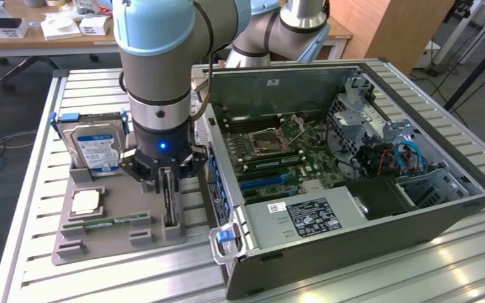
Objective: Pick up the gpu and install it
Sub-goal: 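Pick up the gpu and move the gpu toward the slot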
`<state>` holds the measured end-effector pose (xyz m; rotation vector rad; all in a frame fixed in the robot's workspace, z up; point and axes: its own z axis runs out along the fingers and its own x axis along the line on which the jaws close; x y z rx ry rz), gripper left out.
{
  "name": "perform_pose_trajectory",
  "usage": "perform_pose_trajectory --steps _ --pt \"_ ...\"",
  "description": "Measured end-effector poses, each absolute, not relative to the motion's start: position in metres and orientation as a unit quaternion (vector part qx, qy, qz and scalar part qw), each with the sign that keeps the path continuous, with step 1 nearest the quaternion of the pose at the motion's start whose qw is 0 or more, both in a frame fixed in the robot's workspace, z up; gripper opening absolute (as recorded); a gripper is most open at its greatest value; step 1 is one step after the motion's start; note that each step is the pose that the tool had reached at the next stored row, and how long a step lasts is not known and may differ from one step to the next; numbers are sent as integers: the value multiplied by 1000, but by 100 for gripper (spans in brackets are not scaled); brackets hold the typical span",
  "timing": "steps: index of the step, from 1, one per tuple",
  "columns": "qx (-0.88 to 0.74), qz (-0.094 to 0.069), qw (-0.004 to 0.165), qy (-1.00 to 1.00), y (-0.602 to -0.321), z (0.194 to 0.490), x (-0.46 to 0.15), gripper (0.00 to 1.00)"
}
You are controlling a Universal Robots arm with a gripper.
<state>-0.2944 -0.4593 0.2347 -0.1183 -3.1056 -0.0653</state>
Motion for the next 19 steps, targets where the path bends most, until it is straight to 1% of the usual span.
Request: perform_pose_trajectory --steps 19 --pt "-38 -21 16 -999 -460 234 -295 39"
